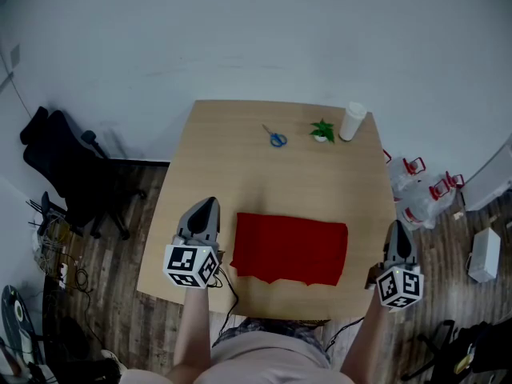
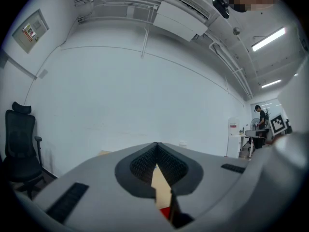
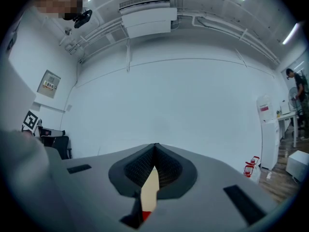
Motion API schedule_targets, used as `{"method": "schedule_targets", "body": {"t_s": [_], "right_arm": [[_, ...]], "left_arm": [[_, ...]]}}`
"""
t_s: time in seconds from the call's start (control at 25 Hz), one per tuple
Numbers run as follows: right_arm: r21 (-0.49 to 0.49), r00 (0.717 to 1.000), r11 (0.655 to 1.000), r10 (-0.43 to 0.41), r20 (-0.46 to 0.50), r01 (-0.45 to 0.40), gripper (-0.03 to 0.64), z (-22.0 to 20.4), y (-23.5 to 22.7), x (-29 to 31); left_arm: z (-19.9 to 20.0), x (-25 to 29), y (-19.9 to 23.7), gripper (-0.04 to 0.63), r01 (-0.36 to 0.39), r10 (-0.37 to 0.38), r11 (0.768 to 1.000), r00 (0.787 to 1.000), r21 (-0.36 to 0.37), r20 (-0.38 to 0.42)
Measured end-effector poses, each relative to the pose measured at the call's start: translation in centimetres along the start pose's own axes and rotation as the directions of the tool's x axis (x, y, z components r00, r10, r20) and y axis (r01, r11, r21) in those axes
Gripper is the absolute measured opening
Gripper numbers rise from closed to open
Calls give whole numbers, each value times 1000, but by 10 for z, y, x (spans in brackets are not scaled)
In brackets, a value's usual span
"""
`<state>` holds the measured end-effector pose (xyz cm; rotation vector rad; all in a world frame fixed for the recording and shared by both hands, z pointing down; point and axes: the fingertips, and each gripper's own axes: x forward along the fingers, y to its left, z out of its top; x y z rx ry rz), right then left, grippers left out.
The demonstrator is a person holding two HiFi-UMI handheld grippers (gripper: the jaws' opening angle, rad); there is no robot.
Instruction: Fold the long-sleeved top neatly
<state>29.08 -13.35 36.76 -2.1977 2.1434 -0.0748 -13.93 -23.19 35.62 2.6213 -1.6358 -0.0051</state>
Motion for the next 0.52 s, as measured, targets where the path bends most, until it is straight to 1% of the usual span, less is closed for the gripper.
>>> {"method": "schedule_targets", "body": {"t_s": [0.52], "right_arm": [[-2,1000,1000,9,-15,-9,6,-3,6,-2]], "left_arm": [[-2,-5,-2,2,0,0,1000,1000,-7,-11]]}}
